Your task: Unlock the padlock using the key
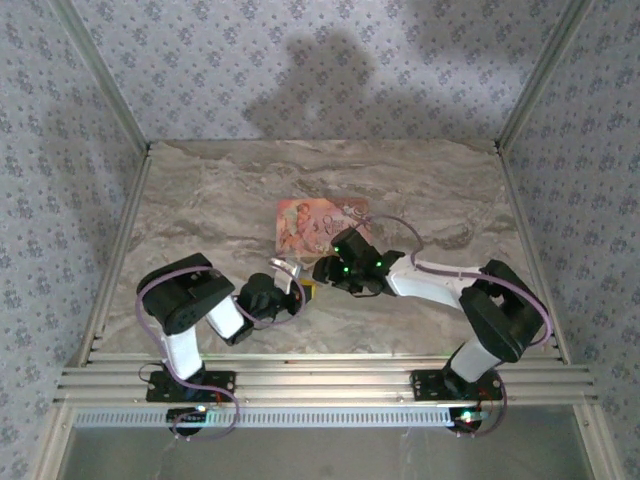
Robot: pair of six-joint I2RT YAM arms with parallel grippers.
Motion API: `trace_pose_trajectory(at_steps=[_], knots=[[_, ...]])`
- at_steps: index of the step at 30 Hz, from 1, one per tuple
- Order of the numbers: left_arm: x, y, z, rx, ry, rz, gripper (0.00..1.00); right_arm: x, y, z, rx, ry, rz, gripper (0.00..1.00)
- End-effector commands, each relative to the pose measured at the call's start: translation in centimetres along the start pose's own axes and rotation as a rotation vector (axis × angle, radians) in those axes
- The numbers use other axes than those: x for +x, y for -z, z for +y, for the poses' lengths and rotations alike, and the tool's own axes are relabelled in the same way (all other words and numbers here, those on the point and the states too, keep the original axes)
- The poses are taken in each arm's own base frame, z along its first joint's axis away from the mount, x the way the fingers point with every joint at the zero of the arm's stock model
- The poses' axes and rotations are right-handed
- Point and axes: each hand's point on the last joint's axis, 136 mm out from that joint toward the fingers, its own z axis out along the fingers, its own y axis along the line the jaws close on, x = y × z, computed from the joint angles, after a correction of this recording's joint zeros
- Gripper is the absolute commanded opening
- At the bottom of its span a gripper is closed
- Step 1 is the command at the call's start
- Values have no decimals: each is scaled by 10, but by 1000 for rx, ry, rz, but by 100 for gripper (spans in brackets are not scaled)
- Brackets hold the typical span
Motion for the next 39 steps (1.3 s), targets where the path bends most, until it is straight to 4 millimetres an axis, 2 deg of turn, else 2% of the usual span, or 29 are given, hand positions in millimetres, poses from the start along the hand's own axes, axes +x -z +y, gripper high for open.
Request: trace_pose_trajectory(at_steps=[1,7,18,21,28,34,37,38,39], knots=[[-9,-1,-8,21,-15,-7,0,-6,-4,-2,-8,-31,-53,57],[-14,1,-13,32,-32,3,0,-5,-19,-1,-19,-41,-40,57],[-21,3,-19,50,-32,4,0,-6,-33,3,-72,-81,-43,56],[-22,2,-20,55,-21,7,0,-4,-34,4,-83,-92,-37,52],[-21,1,-21,63,-13,14,0,-2,-31,3,-79,-109,-35,34],[-24,0,-23,73,-17,12,0,1,-27,-4,-32,-122,-22,22],[-27,0,-25,77,-18,10,0,2,-24,-3,-32,-134,-16,18],[-28,1,-26,78,-15,13,1,2,-24,-2,-35,-143,-14,18],[-29,1,-26,79,-10,15,6,2,-23,-1,-40,-148,-12,18]])
